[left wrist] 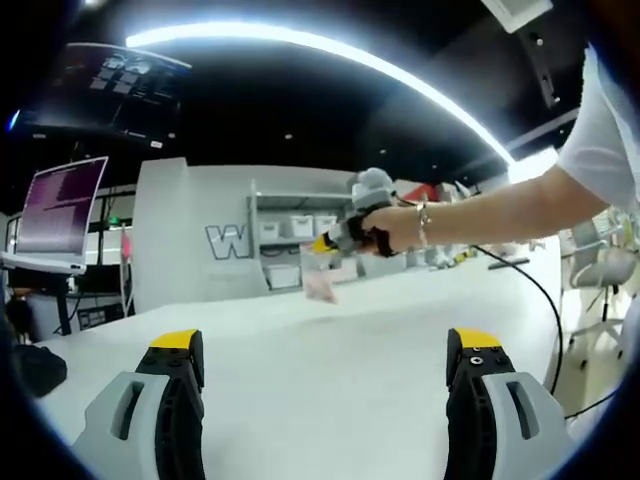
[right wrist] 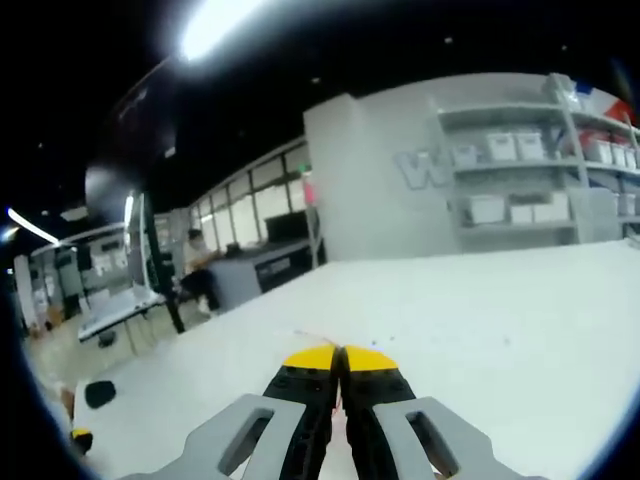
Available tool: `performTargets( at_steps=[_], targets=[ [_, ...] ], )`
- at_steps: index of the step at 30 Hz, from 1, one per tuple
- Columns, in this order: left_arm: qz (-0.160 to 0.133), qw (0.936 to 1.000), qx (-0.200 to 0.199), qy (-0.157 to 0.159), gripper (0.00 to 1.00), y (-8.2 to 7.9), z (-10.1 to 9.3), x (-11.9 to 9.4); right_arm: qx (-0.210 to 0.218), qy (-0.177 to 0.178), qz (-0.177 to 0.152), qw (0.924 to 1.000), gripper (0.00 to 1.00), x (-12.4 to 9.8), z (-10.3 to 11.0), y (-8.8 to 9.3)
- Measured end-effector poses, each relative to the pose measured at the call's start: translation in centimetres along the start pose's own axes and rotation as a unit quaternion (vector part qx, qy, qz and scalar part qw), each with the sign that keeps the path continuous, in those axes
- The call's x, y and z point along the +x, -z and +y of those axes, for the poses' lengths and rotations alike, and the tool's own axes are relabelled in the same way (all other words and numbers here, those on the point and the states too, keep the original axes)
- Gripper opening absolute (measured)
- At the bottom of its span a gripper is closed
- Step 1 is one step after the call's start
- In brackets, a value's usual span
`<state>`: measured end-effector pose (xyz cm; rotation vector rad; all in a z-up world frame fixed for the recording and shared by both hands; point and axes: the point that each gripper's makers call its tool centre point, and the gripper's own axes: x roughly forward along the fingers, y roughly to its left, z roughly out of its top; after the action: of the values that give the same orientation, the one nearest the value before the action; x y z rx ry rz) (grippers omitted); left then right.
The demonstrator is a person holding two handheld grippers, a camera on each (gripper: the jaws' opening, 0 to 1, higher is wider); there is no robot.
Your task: Open the resealable bag by pulling the two sides of the seal apart until the entire bag opening is separated and visibly accessible.
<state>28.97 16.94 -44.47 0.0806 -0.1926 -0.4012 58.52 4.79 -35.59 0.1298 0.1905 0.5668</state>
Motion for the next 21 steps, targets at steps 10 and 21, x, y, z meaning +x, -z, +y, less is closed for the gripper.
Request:
performTargets(
  at_steps=[10,21],
  targets=[
    [-0.001,1.0000,0.002,-0.002,0.99,0.0,0.1,0.0,-0.007,0.007,0.006,0.9999,0.00,1.4,-0.7,-0.1],
    [-0.006,1.0000,-0.004,-0.001,0.99,-0.1,0.2,0.0,-0.010,0.018,0.015,0.9997,0.00,2.7,-1.3,0.4]
  ],
)
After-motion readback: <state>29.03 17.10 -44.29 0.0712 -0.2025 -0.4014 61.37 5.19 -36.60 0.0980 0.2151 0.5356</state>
